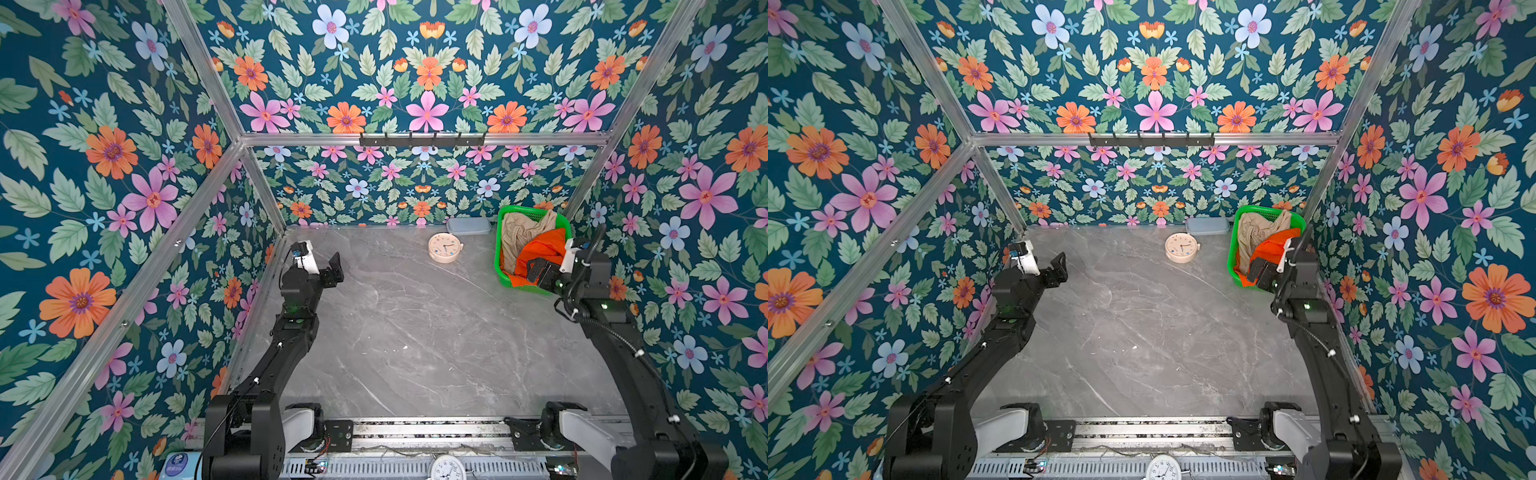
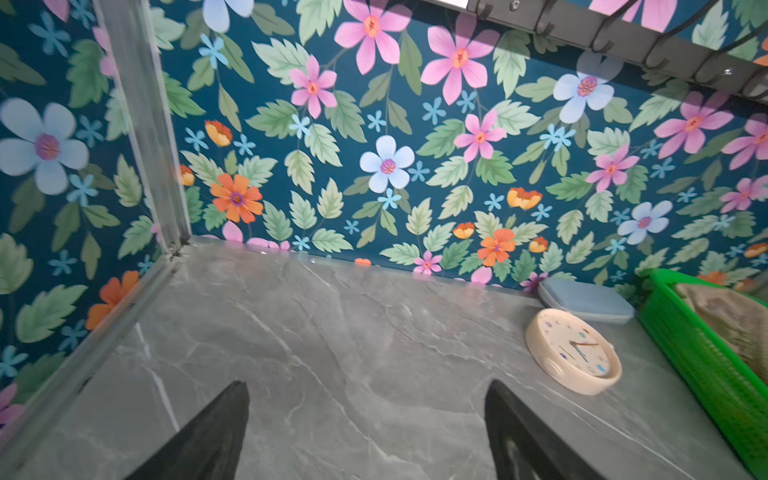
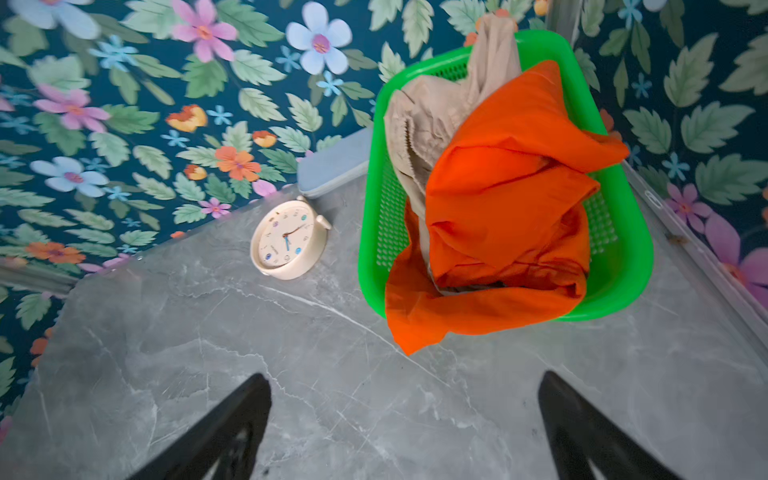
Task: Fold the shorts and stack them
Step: 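Reach the right gripper into the green basket and grasp the orange shorts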
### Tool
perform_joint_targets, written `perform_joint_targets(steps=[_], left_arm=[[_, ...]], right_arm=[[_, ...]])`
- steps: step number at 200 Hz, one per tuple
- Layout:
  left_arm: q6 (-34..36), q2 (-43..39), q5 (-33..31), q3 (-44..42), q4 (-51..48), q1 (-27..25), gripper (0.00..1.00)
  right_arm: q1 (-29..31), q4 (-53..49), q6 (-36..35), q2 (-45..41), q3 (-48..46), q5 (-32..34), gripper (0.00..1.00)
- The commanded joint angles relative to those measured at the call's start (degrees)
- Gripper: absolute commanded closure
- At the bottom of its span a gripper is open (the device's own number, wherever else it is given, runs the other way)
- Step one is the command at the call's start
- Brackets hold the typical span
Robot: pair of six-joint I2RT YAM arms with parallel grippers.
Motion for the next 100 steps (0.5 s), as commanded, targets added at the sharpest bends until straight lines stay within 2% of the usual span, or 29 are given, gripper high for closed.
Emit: perform_joint_targets(steps=[1,20,40,71,100], left_arm=[[-3.2,1.3,3.4,0.4,-2.5,-0.1,0.1],[-3.2,2.9,3.4,0.9,-2.6,-0.1,0.1],[-3.1,4.7,3.4,1.4,-2.3,-0.2,0.1],[-3.9,7.7,3.7,2.3,-1.3,-0.2,0.11],[-4.7,10.5,4.5,2.9,-0.7,-0.2,0.12]], right_arm=[[-2.2,-14.7,3.6,7.6,7.3,3.3,0.01],[-3.8,-18.5,2.0,16.6,14.7,2.4,0.01],[-4.0,-21.8,1.4,25.6,22.3,5.2,0.01],[-4.3,-22.5,-0.4,38.3,31.6,3.9,0.01],[-4.4,-25.3,-0.4,47.8,39.8,9.6,0.01]])
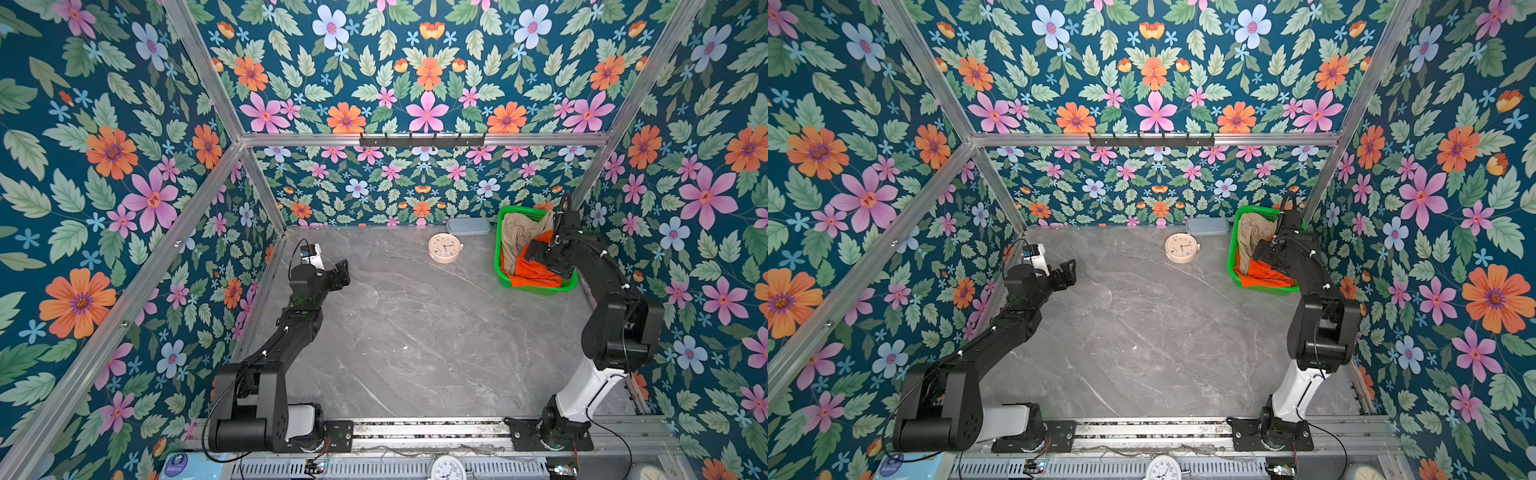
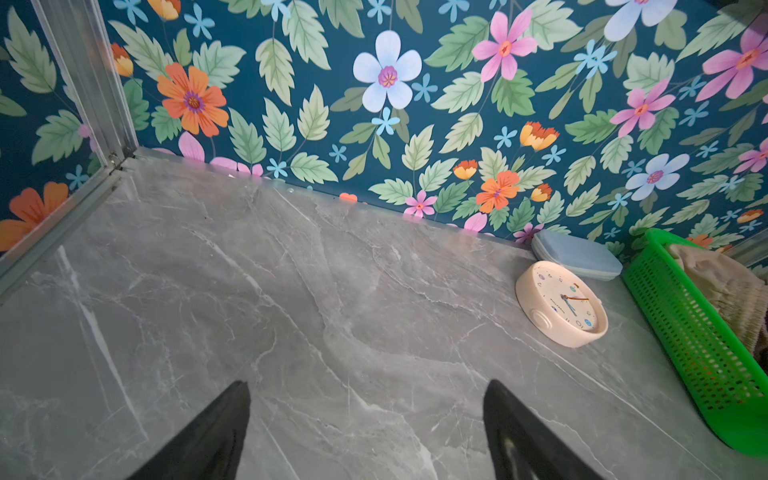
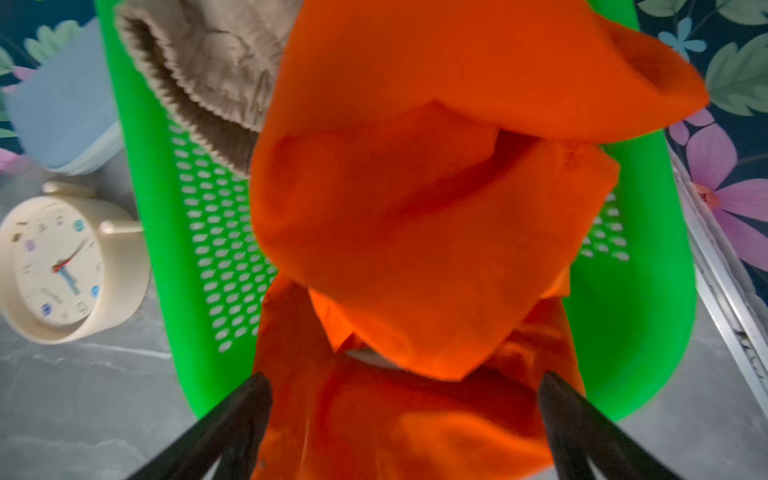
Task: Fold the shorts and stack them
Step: 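Reach the right gripper into the green basket and grasp the orange shorts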
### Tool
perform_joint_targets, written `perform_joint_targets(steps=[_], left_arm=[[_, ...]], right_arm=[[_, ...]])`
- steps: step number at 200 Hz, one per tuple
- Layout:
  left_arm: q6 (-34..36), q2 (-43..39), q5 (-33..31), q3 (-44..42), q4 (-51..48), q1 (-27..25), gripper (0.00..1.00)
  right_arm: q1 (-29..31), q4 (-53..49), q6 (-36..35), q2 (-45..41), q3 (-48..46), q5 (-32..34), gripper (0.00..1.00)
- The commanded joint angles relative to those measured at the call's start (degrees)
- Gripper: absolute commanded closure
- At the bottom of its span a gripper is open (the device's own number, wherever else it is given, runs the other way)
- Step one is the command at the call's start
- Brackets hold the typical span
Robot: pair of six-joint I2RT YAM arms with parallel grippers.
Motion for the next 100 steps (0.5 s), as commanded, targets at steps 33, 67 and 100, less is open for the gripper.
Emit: perform_joint_targets(steps=[33,67,100], left_arm=[[-2.1,3.2,1.9,1.1,1.7,0.0,0.13],[-2.9,1.7,2.0,0.7,1.2,0.0,0.13],[-2.5,-0.7,1.4,0.4,0.8,0.0,0.12]], right_arm=[[-0.7,-5.7,-1.4,13.4,12.9,2.8,0.1],[-1.5,-5.1,-1.7,12.8,14.9,-2.6,0.96],[-1.1,-0.4,-2.4,0.6,11.4,-3.2,1.0]])
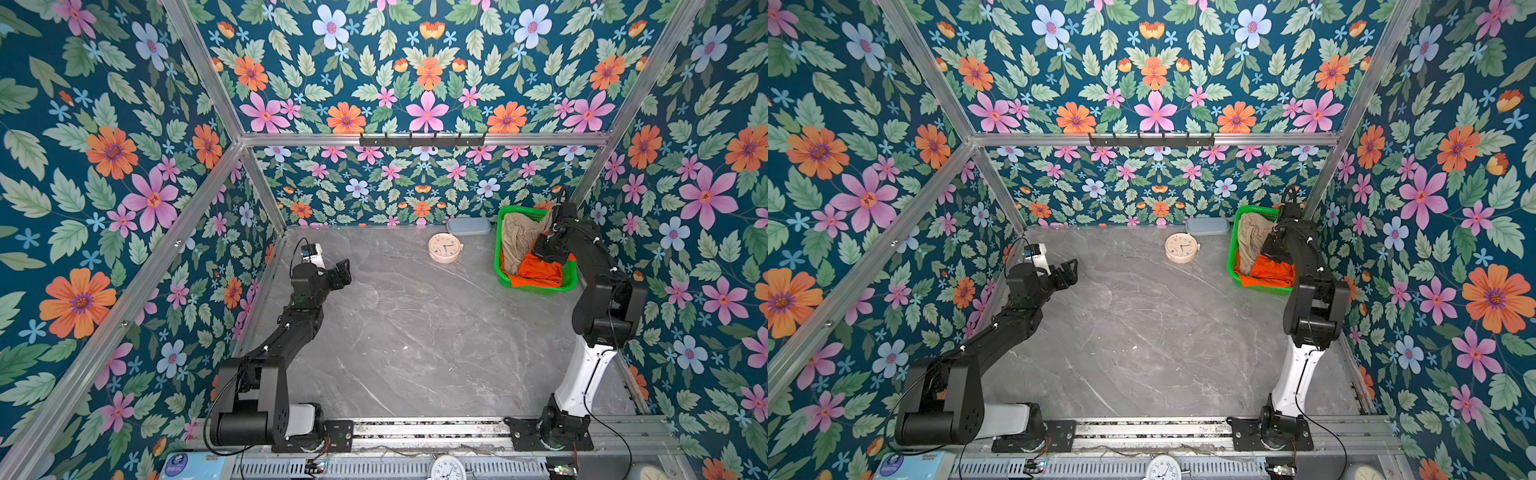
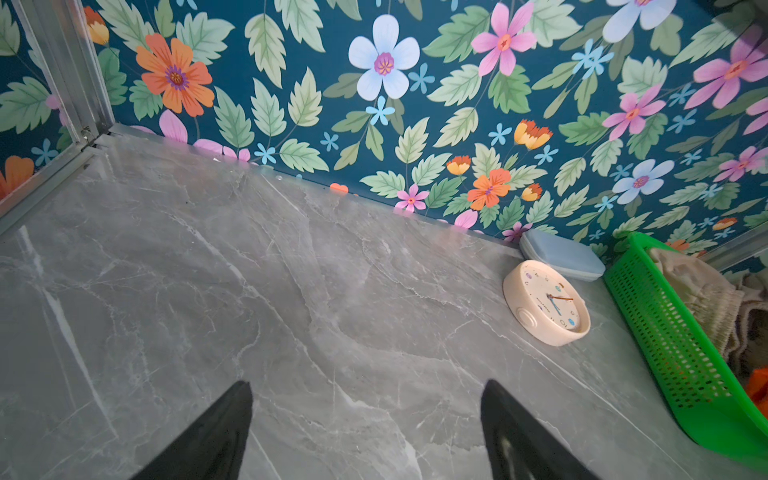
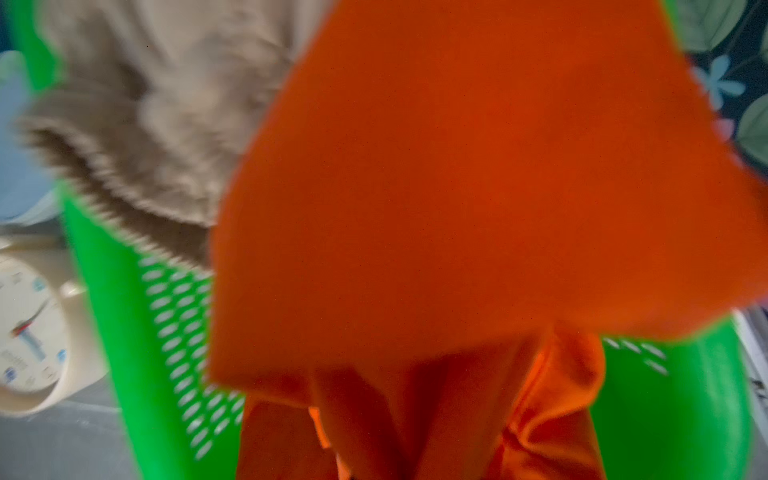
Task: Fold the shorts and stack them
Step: 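Reach the right gripper into the green basket and grasp the orange shorts, then lift the orange shorts out of the basket with the right gripper onto the table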
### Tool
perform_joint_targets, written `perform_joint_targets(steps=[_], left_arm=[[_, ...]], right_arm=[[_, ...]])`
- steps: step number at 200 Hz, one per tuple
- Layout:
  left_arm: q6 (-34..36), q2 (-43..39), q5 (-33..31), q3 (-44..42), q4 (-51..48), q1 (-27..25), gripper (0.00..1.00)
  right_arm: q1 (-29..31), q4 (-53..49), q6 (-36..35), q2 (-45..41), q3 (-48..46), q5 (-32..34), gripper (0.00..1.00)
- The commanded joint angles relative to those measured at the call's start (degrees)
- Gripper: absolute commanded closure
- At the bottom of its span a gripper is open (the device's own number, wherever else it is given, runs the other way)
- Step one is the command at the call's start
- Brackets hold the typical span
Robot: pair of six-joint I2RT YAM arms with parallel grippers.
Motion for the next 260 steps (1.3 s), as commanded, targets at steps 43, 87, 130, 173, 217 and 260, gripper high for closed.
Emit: perform_joint_targets(steps=[43,87,130,173,217,260], left_arm=[[-0.2,-3.1,0.1,-0.1,0.7,0.0,0.12],[0.4,-6.6,1.6,0.1,0.7,0.0,0.12],[0.9,-9.2,2.9,0.5,1.0,0.1,0.12],[1.3,-10.7,6.9,0.4,2.6,0.0,0.13],[1.6,-13.0,10.0,0.4,4.5,0.0,0.13],[4.7,-16.1,15.8,-0.7,6.6,0.0,0.12]], right_arm=[[0.1,4.8,-2.6,-15.9,3.5,-3.6,1.0],[1.8,13.6,-2.9,-25.9,3.2,-12.0,1.0],[4.0,18.1,-2.6,-30.2,6.4,-6.0,1.0],[4.7,16.0,-0.9,-27.4,17.5,-8.4,1.0],[9.2,13.5,-1.0,-25.9,28.8,-14.5,1.0],[15.1,10.1,-1.4,-29.1,30.9,-24.4,1.0]])
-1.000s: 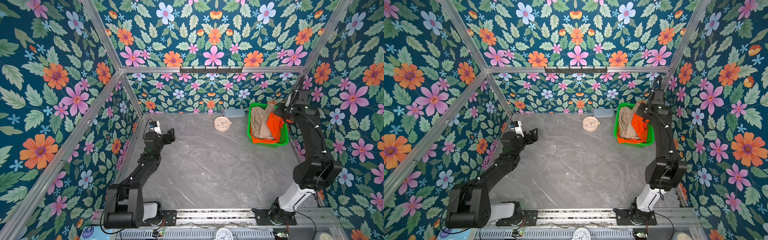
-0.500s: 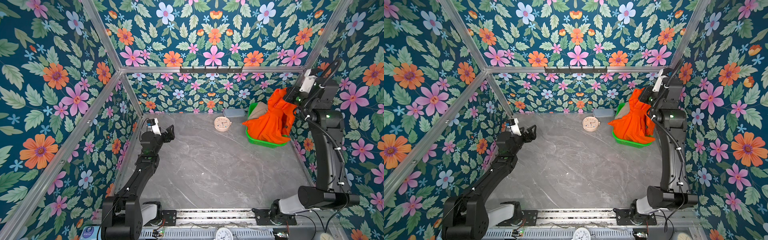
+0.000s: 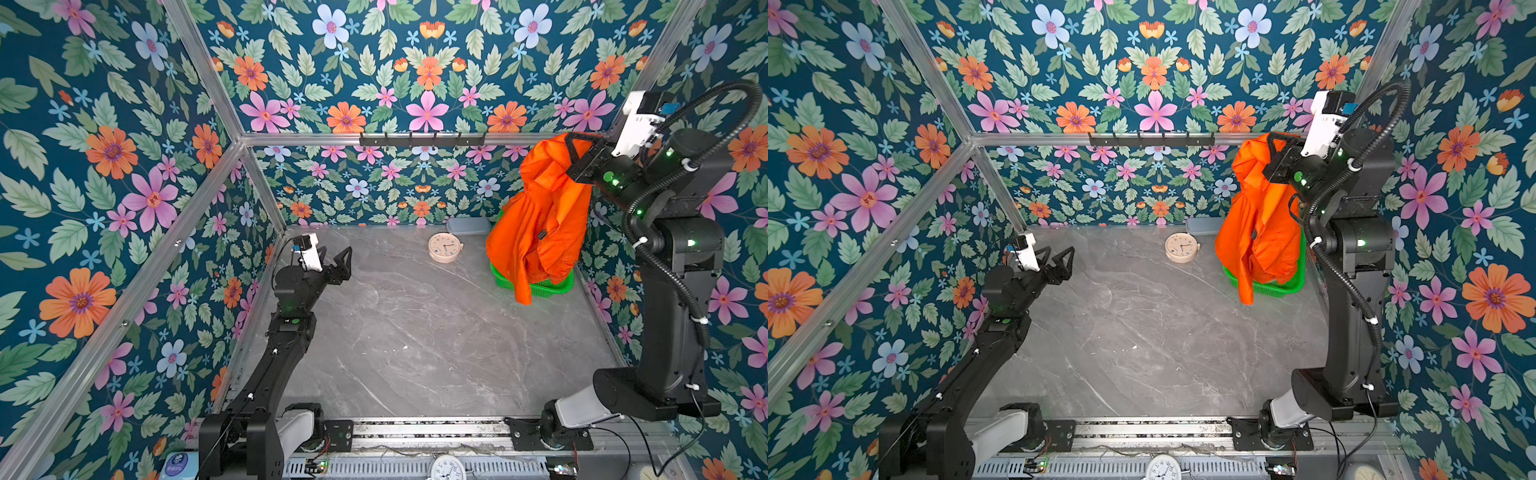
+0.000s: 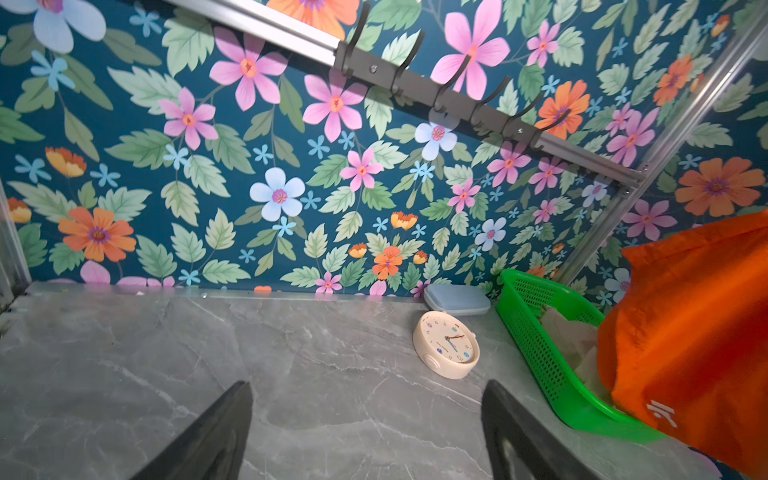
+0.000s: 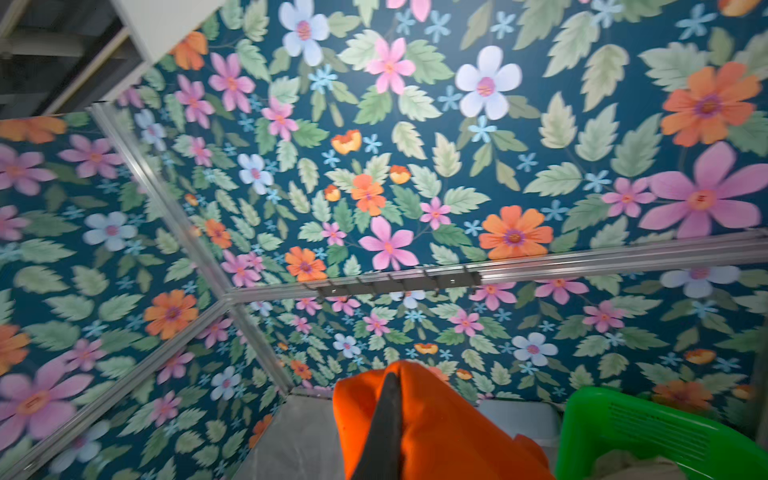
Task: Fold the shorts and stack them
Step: 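Lift the orange shorts out of the basket with the right gripper onto the table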
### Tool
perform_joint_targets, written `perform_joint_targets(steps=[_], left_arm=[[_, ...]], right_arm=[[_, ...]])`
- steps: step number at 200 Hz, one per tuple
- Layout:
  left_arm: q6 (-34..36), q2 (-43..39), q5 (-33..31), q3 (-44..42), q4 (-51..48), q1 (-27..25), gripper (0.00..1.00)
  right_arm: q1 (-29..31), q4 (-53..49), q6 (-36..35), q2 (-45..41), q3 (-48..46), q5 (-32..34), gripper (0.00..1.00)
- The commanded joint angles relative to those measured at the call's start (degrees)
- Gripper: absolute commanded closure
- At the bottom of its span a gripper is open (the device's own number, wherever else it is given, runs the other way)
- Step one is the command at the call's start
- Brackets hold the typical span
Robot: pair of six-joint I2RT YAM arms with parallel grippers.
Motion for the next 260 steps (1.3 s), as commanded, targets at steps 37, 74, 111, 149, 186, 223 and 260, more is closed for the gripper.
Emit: perform_joint_targets(steps=[37,74,111,149,186,223,260], left_arm=[[5.4,-2.5,13.7,-1.2,5.4,-0.1,0.12],[5.2,-2.8,18.1,-1.3,4.6,-0.8,0.13],[6.4,-4.9,13.8,-1.7,0.0,-1.0,0.13],[5.7,-5.7,16.7,-2.8,0.6,-1.3,0.13],[3.6,-5.2,11.7,-3.6,-0.4,-1.8,0.14],[2.8,-6.0,1.5,-3.3,-6.1,-1.8,0.14],[3.0,-6.1,0.4,-2.9,-9.7,-1.9,0.14]], right_arm=[[7.8,-1.0,-1.4,-4.5,-2.6,-14.7,1.0],[14.4,0.0,-0.6,-5.3,-10.0,-17.4,1.0],[22.3,-2.6,-2.6,-5.3,-15.3,-16.9,1.0],[26.4,2.1,2.7,-6.5,-25.1,-15.0,1.0],[28.5,6.1,7.4,-1.4,-31.6,-14.1,1.0],[30.6,7.7,8.5,14.9,-27.2,-14.0,1.0],[31.7,2.3,8.8,35.0,-8.5,-14.4,0.5]])
